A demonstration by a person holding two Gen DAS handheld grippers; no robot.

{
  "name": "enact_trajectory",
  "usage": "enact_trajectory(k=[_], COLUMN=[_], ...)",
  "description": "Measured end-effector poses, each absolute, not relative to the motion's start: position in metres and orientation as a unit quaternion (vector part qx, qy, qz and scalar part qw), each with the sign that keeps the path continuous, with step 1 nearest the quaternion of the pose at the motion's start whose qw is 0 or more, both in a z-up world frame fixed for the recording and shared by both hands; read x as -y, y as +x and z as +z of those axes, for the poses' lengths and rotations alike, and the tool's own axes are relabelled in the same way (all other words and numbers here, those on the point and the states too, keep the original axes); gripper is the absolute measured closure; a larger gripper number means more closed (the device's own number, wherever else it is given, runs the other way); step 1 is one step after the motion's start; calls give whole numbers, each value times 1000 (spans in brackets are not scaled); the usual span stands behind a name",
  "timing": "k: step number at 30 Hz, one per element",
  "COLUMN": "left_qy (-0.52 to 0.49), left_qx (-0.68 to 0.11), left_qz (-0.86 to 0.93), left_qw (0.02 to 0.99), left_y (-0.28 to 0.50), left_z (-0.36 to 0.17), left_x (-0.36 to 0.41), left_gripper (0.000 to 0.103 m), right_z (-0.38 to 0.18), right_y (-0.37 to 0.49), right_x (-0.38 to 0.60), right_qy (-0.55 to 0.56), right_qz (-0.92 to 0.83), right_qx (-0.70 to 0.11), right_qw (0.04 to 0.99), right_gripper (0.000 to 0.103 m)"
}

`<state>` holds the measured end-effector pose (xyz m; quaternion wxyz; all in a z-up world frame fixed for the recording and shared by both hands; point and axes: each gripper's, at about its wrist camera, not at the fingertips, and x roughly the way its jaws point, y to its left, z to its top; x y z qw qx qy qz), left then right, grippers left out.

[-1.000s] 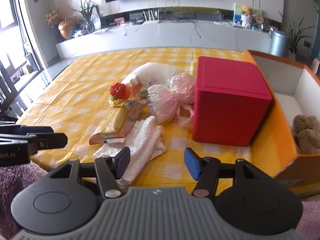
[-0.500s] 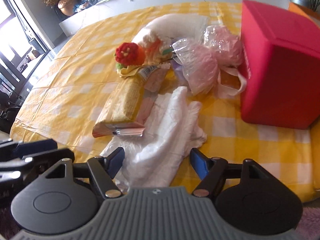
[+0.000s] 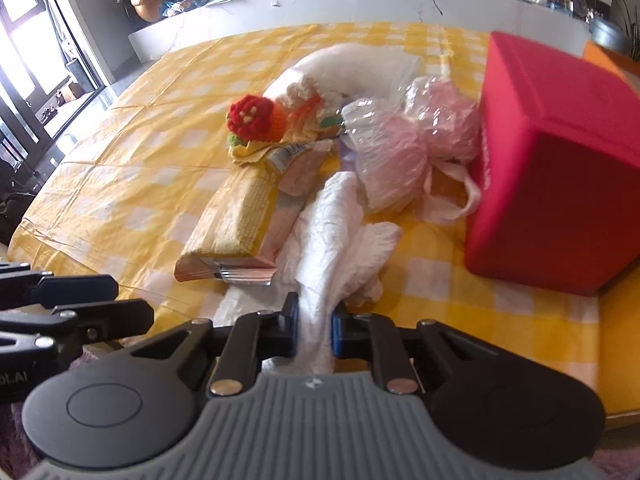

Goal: Organize soft objects
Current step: 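Grasp the yellow Deegeo bread package with the left gripper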

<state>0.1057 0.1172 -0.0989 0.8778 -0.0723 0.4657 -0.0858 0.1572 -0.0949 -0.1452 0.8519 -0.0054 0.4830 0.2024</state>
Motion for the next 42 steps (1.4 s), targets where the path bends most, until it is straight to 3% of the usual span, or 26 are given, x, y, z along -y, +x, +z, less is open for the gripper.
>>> enact_trajectory(k=[5, 10, 13, 21, 23, 29, 32, 36, 42], left_qy=[-89, -99, -95, -93, -88, -97, -83, -81, -72], left_qx=[-452, -454, -457, -467, -471, -484, -481, -479, -481], left_qz=[-84, -60, -42, -34, -33, -30, -33, -35, -44], left_qw=[884, 883, 883, 879, 877, 869, 872, 873, 872], left_y=[114, 138, 152, 165, 167, 171, 170, 169, 162], left_z=[-95, -105, -113, -136, -141, -150, -149, -148, -142], left_x=[-107, -92, -88, -84, -81, -84, -80, -79, -77], left_gripper=[21, 19, 19, 19, 17, 18, 26, 31, 41], right_z=[-125, -136, -147, -156, -159, -167, -168, -168, -160], right_y=[151, 158, 159, 168, 170, 171, 170, 170, 164], right_x=[110, 113, 108, 120, 119, 114, 114, 116, 118], right_qy=[-40, -28, -57, -2, 4, -3, -6, -2, 1], right_qz=[169, 186, 188, 195, 193, 189, 189, 186, 193], right_qx=[-446, -444, -446, -459, -460, -460, -457, -455, -448], right_qw=[878, 876, 873, 867, 867, 867, 869, 871, 873], right_gripper=[90, 89, 83, 57, 54, 55, 62, 80, 88])
